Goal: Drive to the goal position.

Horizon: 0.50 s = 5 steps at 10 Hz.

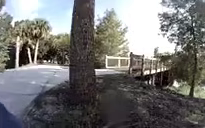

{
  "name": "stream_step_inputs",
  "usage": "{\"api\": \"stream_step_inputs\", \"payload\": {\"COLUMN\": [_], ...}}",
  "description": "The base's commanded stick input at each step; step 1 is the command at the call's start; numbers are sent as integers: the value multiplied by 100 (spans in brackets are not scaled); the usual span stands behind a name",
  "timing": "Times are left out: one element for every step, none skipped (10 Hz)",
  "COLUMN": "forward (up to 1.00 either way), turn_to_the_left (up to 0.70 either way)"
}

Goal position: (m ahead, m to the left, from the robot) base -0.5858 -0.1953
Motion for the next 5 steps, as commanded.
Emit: {"api": "stream_step_inputs", "payload": {"forward": [-100,-100,-100,-100,-100], "turn_to_the_left": [0,0,0,0,0]}}
